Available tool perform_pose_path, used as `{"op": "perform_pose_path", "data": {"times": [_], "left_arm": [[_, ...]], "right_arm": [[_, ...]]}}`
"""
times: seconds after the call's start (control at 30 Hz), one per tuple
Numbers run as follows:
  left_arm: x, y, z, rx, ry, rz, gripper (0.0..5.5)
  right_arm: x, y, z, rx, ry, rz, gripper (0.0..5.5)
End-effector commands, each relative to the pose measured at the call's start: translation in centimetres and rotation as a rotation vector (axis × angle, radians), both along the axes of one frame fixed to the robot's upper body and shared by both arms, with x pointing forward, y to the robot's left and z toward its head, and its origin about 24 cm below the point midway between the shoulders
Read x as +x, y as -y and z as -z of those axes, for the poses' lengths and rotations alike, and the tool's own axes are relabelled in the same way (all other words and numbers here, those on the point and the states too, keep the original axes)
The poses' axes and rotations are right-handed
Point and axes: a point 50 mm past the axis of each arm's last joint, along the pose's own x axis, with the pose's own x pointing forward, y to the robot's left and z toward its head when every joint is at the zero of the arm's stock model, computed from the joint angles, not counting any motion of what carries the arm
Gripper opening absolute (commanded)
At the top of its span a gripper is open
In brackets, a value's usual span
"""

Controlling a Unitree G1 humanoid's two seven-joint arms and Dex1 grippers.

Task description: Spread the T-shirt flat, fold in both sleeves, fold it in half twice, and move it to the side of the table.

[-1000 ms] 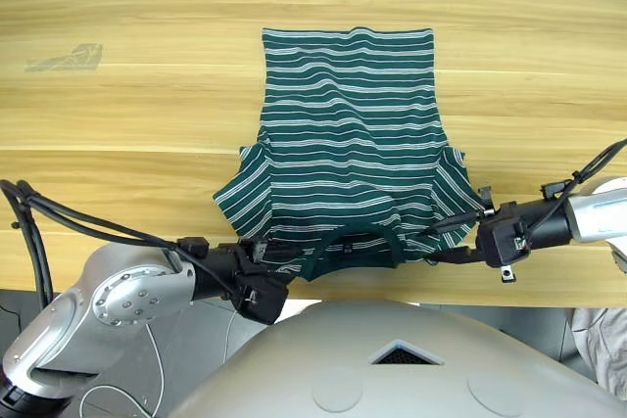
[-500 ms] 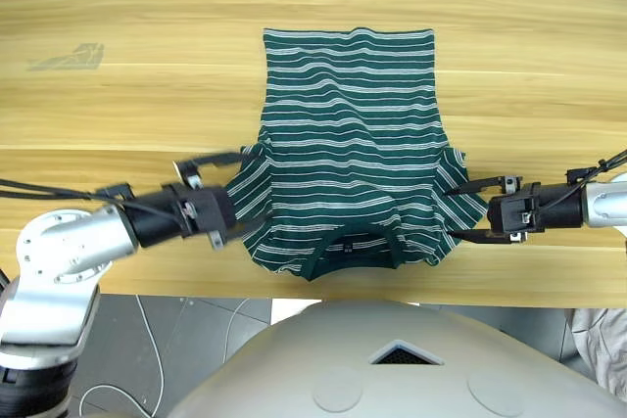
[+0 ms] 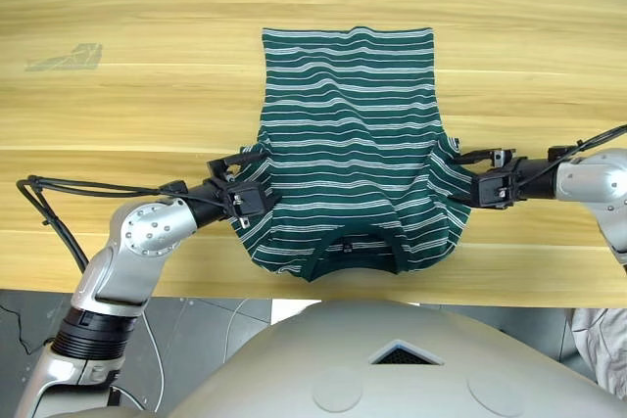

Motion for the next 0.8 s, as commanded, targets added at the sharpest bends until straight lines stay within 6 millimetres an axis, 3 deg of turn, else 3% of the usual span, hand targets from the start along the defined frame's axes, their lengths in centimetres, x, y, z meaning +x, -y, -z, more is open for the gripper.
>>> {"op": "perform_pose_path", "data": {"times": [0.03, 0.3, 0.5, 0.67, 0.8], "left_arm": [[-0.2, -1.2, 0.1, 0.031, -0.003, -0.037, 3.87], [-0.3, -1.6, 0.6, 0.057, 0.011, -0.052, 3.87], [-0.3, -1.2, 0.7, 0.045, 0.021, -0.043, 3.87], [0.0, -1.2, -1.0, 0.032, 0.08, -0.051, 3.87], [0.8, -2.1, -2.8, 0.05, 0.155, -0.079, 3.87]], "right_arm": [[-1.3, 2.6, 1.3, -0.136, -0.089, 0.036, 3.12], [-3.0, 2.4, 0.1, -0.136, -0.169, -0.016, 3.12], [-1.4, 1.7, -0.6, -0.107, -0.039, -0.008, 3.12], [-0.1, 1.5, -2.3, -0.089, 0.059, -0.004, 3.12], [-0.2, 1.0, -3.7, -0.043, 0.08, -0.011, 3.12]]}}
